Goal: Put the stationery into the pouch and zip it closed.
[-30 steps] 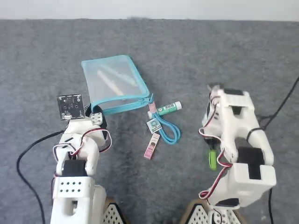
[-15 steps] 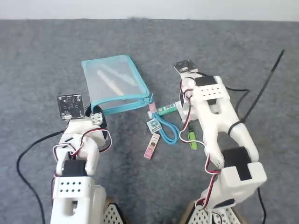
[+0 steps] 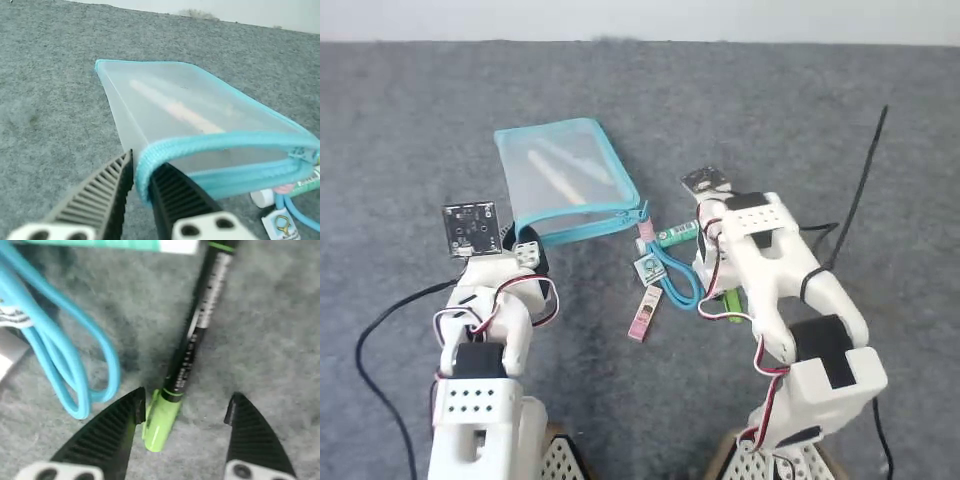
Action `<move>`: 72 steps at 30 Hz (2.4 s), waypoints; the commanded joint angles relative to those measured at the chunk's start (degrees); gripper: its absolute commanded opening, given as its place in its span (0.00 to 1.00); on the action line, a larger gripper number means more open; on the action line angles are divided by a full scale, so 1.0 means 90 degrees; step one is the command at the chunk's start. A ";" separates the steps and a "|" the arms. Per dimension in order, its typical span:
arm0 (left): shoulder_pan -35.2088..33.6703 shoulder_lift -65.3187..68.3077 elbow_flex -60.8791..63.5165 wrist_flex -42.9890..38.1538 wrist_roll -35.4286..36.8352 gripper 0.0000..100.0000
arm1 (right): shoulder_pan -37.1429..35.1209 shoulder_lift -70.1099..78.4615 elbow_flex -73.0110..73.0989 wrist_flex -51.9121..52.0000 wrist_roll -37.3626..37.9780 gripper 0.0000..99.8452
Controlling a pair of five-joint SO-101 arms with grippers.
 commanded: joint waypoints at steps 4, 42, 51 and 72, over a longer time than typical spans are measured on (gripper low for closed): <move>0.0049 -0.0020 -0.0142 -0.0234 -0.0068 0.01 | 0.0073 -0.0083 0.0176 -0.0376 0.0098 0.06; 0.0059 -0.0020 -0.0132 -0.0234 -0.0078 0.01 | -0.2584 -0.2740 -0.2305 0.3893 0.0635 0.01; 0.0059 -0.0020 -0.0132 -0.0234 -0.0078 0.01 | -0.2584 -0.0640 -0.4298 0.4010 0.0332 0.01; 0.0059 -0.0020 -0.0122 -0.0234 -0.0078 0.01 | -0.2515 0.1949 -0.7805 0.3189 -0.0020 0.17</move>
